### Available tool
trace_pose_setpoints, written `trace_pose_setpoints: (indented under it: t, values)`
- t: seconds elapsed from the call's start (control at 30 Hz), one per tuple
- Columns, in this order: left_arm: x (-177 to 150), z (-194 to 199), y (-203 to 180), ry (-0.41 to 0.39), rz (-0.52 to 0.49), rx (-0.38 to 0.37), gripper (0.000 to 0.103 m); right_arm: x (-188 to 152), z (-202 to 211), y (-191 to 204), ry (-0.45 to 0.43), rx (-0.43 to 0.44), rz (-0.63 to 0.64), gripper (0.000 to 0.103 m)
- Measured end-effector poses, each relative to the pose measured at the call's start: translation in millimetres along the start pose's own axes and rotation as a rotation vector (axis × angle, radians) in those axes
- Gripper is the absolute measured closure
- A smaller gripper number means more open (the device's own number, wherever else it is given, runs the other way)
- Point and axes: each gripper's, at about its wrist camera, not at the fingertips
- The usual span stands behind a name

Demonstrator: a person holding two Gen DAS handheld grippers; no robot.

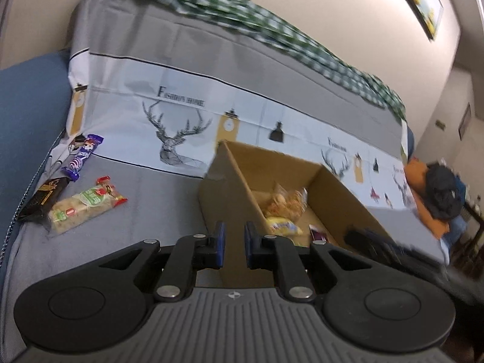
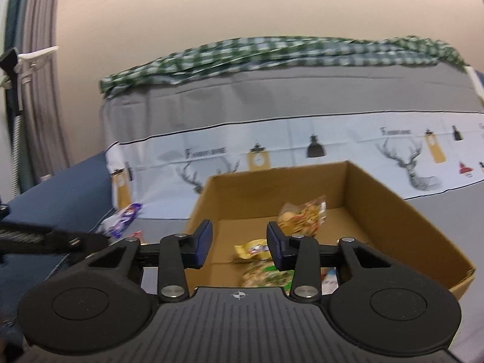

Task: Organize snacks
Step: 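Swing both open tools back to the snack pile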

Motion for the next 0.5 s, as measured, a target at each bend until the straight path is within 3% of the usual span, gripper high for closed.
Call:
trace_pose_setpoints:
  t: [0.13, 0.2, 0.23, 0.3, 0.37, 0.5]
  values:
    - [11, -28, 14, -0.010, 0.072, 0.029, 0.086, 0, 4, 1, 0.058, 0.047, -0.009, 0.067]
    - [8, -39, 21, -0.036, 0.072, 0.060, 0.079, -2, 8, 1, 0.081, 0.052, -0.005, 0.068]
    - [2, -42, 24, -0.054, 0.060, 0.086, 0.071, -3, 9, 1, 0.092, 0.051, -0.010, 0.068]
    - [-18, -51, 35, -0.063, 0.022, 0.141, 0.068, -3, 9, 2, 0.107, 0.051, -0.029, 0.068]
    - [-30, -64, 47, 0.017, -0.006, 0.229, 0.068, -1, 6, 4, 0.125, 0.060, -0.033, 0.068]
    - [-24, -71, 78, 0.024, 0.115, 0.357, 0.061, 17, -13, 18, 0.173, 0.140, -0.066, 0.068]
Point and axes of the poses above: each gripper's, at about its wrist camera, not at the fingertips, and z roughly against the way its jaws point, y to its left, x to its top, and after that the axes turned 10 degrees about x, right-handed
